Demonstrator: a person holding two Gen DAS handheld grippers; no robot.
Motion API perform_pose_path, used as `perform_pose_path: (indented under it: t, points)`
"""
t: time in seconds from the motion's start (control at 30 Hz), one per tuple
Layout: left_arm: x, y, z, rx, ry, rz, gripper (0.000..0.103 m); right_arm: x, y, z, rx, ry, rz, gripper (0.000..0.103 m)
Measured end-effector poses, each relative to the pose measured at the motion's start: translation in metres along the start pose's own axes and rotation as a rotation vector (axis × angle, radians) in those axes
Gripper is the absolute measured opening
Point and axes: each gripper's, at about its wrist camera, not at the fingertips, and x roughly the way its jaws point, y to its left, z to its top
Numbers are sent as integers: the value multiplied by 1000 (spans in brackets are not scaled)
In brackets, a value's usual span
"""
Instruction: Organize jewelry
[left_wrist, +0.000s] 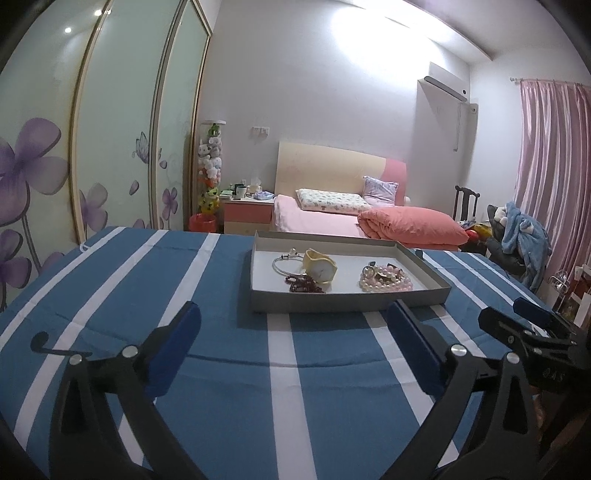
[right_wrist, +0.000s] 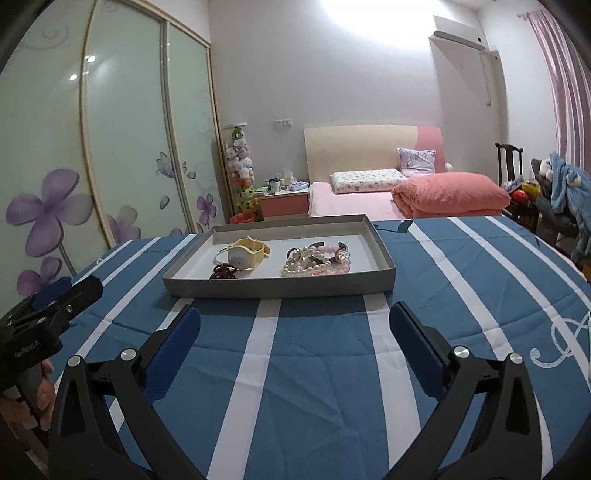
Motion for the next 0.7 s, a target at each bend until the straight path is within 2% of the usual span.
perform_pose_path:
  t: [0.33, 0.7]
  points:
    - [-7, -4, -8, 30, 3, 19, 99, -8, 6, -5, -9, 0, 9, 101]
    - [-8, -7, -5, 31, -4, 7, 99, -8, 1, -4, 6, -5, 4, 101]
